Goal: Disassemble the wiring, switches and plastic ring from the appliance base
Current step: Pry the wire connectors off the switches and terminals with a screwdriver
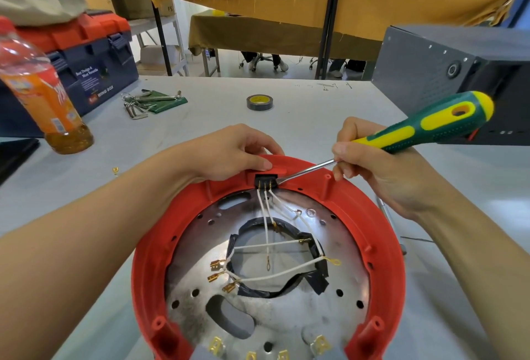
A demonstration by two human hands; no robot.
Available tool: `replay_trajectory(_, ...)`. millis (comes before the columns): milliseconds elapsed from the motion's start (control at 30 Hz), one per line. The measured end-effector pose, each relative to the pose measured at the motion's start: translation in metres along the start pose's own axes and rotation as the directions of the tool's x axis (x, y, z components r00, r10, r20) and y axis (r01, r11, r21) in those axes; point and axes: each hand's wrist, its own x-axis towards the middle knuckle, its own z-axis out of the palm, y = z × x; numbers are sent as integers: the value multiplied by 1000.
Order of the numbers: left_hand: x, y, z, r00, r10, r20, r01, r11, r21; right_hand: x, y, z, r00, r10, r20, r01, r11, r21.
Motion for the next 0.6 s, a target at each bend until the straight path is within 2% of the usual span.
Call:
replay_trajectory(167,1,0,0,1000,1,6,-1,1000,4,-7,-3,2,998,-58,1,57,992,-109)
replay_trajectory(467,1,-1,0,1000,1,9,-1,1000,7,-8,-3,0,998,-39,42,46,987,-155)
replay_trajectory(600,0,0,0,1000,-1,13,1,1000,5,-9,-2,-2,999,-45,18,47,991,-127)
